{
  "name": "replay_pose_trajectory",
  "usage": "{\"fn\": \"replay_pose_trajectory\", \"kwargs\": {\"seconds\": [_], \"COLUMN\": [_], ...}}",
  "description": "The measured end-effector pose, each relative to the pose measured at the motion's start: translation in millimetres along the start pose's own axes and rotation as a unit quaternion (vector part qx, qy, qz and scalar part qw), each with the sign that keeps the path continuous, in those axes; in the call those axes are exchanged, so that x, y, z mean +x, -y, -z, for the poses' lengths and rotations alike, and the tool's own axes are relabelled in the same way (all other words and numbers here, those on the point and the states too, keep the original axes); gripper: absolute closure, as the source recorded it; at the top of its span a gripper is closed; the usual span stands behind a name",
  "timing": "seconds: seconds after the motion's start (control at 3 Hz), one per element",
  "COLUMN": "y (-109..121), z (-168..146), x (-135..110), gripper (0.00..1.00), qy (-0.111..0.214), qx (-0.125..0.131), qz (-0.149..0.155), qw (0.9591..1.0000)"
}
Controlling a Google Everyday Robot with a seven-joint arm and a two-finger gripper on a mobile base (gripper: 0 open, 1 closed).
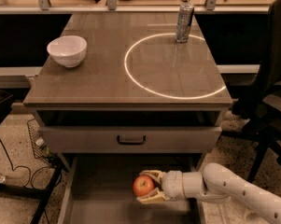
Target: Place apple into middle drawer
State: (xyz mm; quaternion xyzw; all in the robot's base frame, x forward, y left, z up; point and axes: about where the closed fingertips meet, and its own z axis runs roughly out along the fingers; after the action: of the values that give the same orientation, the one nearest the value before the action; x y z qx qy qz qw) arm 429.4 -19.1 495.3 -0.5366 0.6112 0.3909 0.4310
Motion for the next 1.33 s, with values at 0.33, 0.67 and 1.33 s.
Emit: {"fn": "replay_pose_trajectory", "kwargs": {"seconds": [0.33,0.67,1.33], "y": [2.4,13.5,33.9], "z": [-4.5,-24.9,-81.3], "x": [2.1,12.1,27.0], "gripper": [1.0,1.0,1.0], "qy": [0.001,0.007,0.029], "qx": [-0.002,-0.012,-0.04], "qz": [-0.001,-0.006,-0.006], "qw": [1.0,0.9999,0.9987]}}
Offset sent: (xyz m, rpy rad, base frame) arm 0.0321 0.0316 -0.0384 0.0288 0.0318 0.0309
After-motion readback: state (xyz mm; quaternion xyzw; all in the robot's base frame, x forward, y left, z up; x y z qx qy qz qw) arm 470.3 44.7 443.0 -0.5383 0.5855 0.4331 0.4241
